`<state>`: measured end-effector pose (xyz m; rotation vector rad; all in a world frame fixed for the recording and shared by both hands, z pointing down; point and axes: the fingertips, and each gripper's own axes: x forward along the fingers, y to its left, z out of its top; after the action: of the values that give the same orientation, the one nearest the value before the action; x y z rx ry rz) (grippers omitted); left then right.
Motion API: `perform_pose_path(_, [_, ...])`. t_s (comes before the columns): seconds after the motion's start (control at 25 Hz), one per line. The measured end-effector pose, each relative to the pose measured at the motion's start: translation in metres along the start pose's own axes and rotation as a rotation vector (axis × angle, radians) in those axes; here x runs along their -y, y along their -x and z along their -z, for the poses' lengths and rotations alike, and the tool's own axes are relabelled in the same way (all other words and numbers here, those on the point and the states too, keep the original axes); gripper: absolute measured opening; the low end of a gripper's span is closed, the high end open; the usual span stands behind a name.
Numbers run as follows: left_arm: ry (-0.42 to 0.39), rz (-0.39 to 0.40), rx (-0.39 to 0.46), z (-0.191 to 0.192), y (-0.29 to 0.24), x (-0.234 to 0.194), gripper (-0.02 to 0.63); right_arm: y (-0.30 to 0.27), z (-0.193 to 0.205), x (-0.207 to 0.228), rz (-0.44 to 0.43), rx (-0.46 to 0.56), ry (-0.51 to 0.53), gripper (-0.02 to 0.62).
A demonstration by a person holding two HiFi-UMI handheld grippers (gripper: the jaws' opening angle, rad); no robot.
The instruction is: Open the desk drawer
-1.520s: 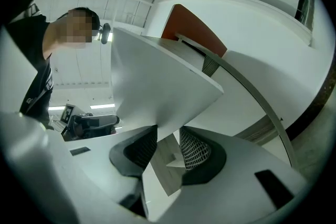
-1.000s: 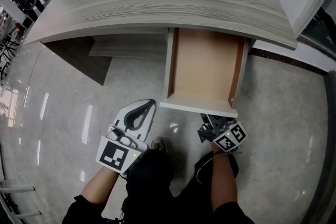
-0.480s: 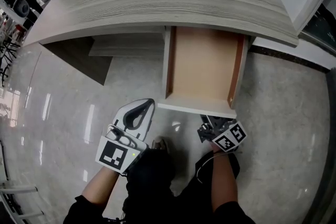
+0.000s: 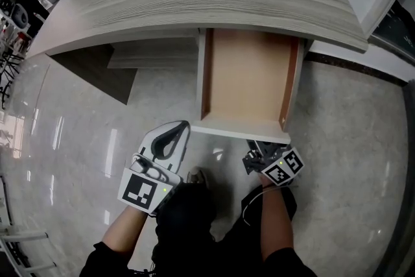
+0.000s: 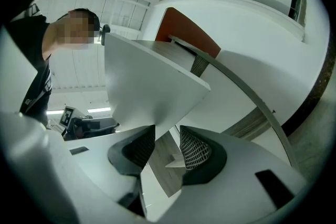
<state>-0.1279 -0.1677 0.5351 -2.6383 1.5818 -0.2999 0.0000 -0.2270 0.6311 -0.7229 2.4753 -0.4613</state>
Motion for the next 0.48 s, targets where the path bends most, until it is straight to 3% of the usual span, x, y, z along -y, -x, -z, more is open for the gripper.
perform_pose_path(0.24, [0.005,0.004,0.002,0.002,-0.001,0.0,0.005,0.004,-0.002,0.002,0.017,0.007,0.001,0.134])
perform_pose_path(0.48, [0.012,-0.007,0.009,0.0,0.001,-0.002,0.005,0.02,0.01,0.006,0.109,-0.045,0.029,0.135])
